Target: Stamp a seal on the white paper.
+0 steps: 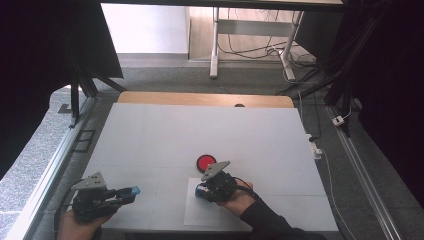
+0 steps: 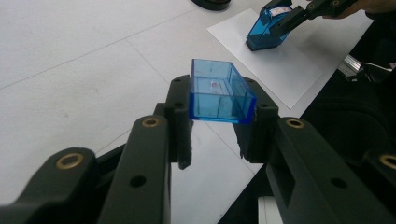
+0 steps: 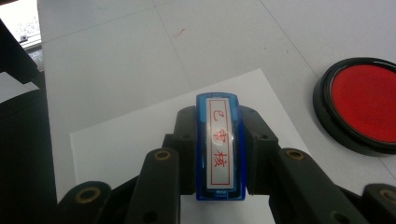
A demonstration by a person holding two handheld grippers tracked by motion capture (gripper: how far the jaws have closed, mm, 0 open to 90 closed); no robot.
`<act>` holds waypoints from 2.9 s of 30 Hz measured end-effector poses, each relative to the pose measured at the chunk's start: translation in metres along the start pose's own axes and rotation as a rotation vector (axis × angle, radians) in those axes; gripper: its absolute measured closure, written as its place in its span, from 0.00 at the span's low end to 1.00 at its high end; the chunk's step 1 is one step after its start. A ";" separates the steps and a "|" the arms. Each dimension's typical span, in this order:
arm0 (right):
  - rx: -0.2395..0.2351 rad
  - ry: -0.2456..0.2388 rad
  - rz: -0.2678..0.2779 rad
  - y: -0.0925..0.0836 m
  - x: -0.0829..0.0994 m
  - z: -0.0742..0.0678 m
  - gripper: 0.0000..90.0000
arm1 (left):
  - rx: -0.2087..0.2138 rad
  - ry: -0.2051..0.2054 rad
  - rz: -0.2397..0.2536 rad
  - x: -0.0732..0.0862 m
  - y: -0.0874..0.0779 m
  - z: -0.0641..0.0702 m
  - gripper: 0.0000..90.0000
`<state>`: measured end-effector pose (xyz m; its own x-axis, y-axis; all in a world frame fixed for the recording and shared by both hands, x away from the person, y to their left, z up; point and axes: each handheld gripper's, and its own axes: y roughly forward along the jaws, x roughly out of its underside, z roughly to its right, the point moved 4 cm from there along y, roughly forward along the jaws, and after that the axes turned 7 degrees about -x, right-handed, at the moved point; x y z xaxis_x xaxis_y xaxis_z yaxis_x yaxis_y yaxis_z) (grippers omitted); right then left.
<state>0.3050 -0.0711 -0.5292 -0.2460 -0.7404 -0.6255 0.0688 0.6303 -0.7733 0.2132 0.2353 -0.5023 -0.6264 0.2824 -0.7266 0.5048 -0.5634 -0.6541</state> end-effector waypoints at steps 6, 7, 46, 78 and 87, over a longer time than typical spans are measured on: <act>0.033 -0.024 -0.016 0.001 -0.001 -0.005 0.79 | -0.002 -0.001 -0.002 0.000 0.000 0.000 0.76; 0.040 -0.033 -0.020 0.001 -0.001 -0.005 0.79 | -0.001 0.000 -0.002 0.000 0.000 0.000 0.76; -0.018 0.031 0.013 0.000 0.001 0.003 0.79 | 0.000 -0.003 -0.003 0.000 0.000 0.000 0.76; -0.015 0.024 0.031 -0.006 -0.003 0.001 0.79 | 0.001 -0.002 0.001 0.000 0.000 0.000 0.76; -0.009 0.029 0.066 -0.017 -0.005 0.001 0.79 | -0.017 0.019 -0.006 0.000 0.001 0.002 0.76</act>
<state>0.3065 -0.0784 -0.5125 -0.2693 -0.6903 -0.6715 0.0769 0.6797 -0.7295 0.2125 0.2331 -0.5021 -0.6181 0.3006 -0.7264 0.5111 -0.5485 -0.6618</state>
